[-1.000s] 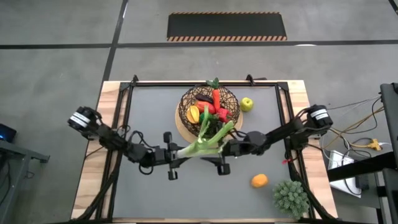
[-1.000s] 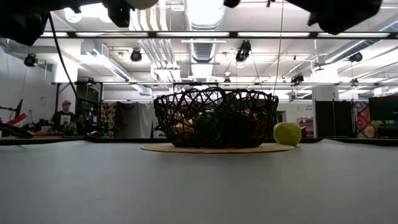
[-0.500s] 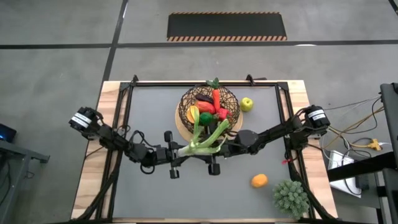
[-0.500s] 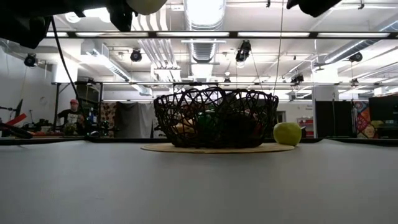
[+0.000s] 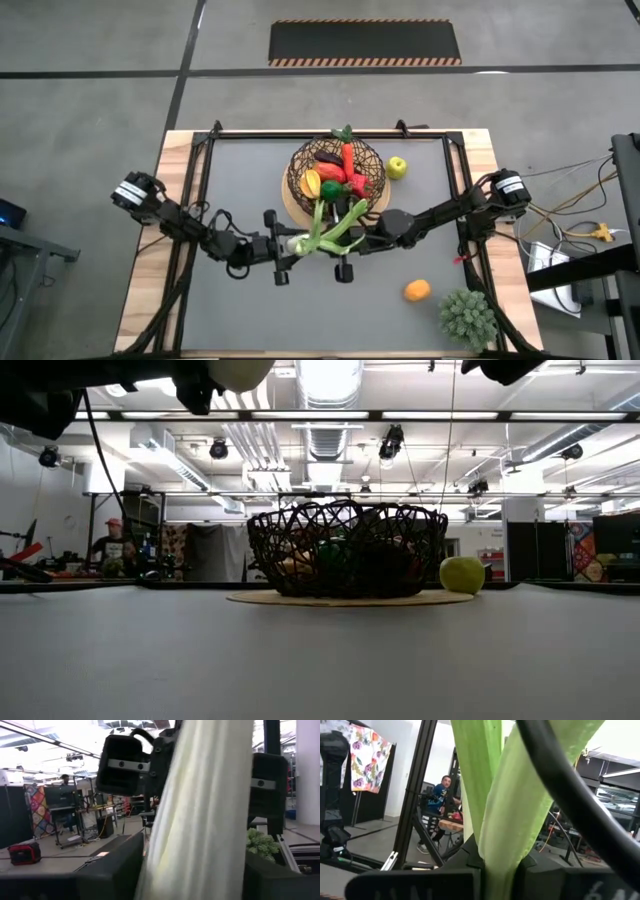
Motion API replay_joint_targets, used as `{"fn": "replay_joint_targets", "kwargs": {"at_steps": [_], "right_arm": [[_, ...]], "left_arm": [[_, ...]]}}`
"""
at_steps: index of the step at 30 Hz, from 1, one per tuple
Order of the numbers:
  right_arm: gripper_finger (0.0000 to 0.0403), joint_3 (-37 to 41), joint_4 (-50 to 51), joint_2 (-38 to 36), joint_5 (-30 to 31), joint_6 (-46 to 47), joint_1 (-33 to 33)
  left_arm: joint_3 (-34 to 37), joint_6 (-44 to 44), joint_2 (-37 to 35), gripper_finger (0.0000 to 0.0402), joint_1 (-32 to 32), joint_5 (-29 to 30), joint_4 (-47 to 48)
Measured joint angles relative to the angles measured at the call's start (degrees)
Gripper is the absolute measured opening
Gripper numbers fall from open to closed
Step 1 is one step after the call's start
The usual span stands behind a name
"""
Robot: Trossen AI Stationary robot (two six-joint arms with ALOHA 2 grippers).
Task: Build produce basket
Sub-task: Put the celery into the basket
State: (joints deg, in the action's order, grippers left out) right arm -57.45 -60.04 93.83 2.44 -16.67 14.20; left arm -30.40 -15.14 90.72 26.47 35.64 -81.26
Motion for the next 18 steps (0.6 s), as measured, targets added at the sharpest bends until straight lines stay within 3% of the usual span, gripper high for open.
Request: {"fn": "replay_joint_targets", "kwargs": {"at_steps": [6, 18], "right_arm": [[0.0029, 0.1, 5.7, -2.4, 0.9, 0.0, 0.0], [0.0029, -2.0, 30.1, -12.9, 17.8, 0.8, -3.8]], "left_arm": [[2.4, -0.9, -2.4, 0.0260, 0.1, 0.5, 0.1], [12.5, -7.9, -19.1, 0.0268, 0.1, 0.7, 4.8]]}}
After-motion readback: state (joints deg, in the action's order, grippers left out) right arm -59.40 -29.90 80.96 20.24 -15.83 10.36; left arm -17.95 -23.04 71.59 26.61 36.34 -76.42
